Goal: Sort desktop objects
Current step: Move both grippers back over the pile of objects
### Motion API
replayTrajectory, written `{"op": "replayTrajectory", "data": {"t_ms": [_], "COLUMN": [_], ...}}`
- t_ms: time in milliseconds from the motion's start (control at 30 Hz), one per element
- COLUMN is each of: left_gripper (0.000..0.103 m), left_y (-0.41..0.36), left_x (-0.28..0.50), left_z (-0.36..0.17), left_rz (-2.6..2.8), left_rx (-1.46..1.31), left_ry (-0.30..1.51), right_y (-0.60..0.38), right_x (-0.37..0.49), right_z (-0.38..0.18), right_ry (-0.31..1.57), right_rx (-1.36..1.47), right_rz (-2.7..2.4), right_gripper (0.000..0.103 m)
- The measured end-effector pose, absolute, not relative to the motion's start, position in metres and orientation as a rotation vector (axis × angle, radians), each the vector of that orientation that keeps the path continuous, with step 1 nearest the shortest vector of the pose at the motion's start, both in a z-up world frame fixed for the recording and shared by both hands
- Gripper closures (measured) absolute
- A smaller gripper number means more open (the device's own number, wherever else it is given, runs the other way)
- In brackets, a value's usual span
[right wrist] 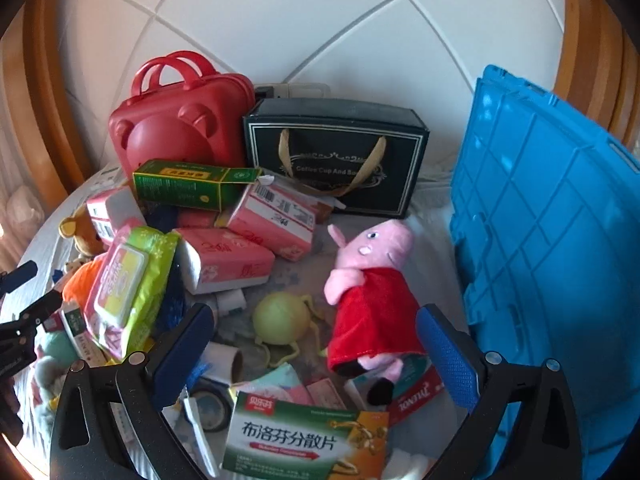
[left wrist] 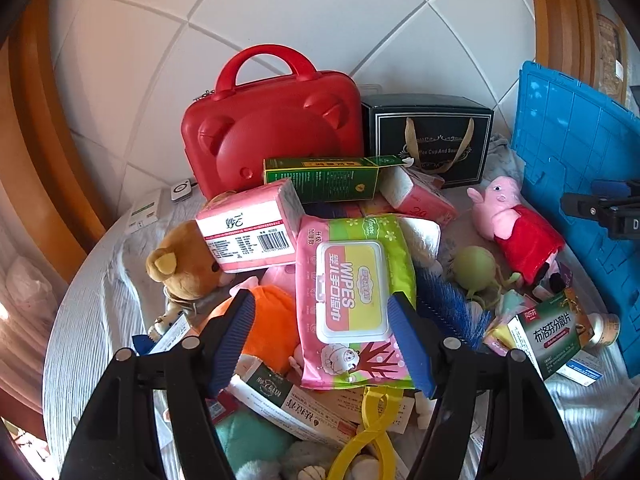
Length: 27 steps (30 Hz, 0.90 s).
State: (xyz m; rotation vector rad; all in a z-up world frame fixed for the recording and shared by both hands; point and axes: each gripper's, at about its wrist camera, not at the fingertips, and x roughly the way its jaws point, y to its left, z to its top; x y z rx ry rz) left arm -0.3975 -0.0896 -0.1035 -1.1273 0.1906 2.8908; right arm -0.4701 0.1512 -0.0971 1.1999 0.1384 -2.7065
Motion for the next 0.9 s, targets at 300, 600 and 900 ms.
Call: {"op": "replayTrajectory", "data": {"t_ms": [300, 600, 900], "left_gripper": [0.035, 0.035, 0.035], "left_y": [-0.083, -0.117, -0.110], "left_x": [-0.440, -0.455, -0.476], "left_z": [-0.150, -0.168, -0.193], "left_rz": [2.693, 2.549, 2.359], "left_rx": [-1.337, -1.445, -1.493], "left_ry": [0.223, 0.046, -0.147], "right_y": [0.145, 0.139, 0.103], "right_x": [-0.513, -0.528, -0.513], "right_z": [-0.119, -0.124, -0.144], "right_ry": [0.118, 0.061, 0.135], "right_rx": [1.230, 1.243, 1.298], "right_rz": [-2.655, -2.625, -2.445], "right_gripper": [0.000, 0.000, 0.000]}}
